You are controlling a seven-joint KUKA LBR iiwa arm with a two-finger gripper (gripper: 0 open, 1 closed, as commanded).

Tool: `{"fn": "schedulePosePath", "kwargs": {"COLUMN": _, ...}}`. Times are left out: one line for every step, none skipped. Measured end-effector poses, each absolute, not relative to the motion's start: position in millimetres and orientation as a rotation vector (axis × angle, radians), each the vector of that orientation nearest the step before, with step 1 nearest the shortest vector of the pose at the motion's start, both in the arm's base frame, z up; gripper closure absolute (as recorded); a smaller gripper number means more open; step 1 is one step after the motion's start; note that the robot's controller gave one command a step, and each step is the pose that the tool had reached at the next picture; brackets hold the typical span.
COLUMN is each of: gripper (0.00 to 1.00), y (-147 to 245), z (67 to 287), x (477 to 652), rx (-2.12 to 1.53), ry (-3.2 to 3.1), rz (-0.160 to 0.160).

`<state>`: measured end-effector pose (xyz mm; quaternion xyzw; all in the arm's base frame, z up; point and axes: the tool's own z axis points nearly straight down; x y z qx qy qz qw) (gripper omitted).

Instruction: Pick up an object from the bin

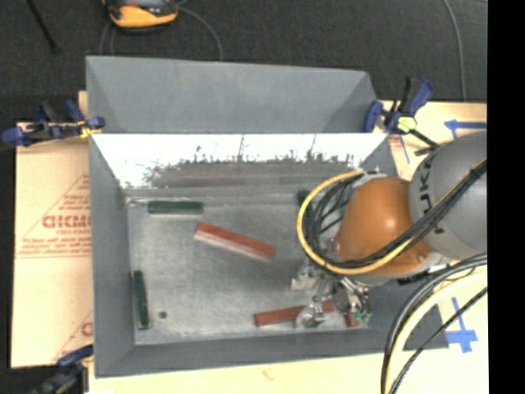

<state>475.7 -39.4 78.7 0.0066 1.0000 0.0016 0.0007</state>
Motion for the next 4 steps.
{"fn": "schedulePosePath", "kwargs": {"gripper": 0.00, "y": -40.2, "z": 77.5, "x": 480.7, "rx": 0.024, "ry": 3.115, "rz": 0.002}}
{"fn": "schedulePosePath", "kwargs": {"gripper": 1.00, "y": -39.6, "z": 78.6, "x": 475.7, "rx": 0.025, "ry": 3.140, "rz": 0.005}}
{"fn": "schedulePosePath", "kwargs": {"gripper": 0.00, "y": -40.3, "z": 77.4, "x": 480.5, "rx": 0.027, "ry": 3.116, "rz": 0.002}}
{"fn": "schedulePosePath", "kwargs": {"gripper": 1.00, "y": -39.8, "z": 78.5, "x": 475.7, "rx": 0.027, "ry": 3.140, "rz": 0.005}}
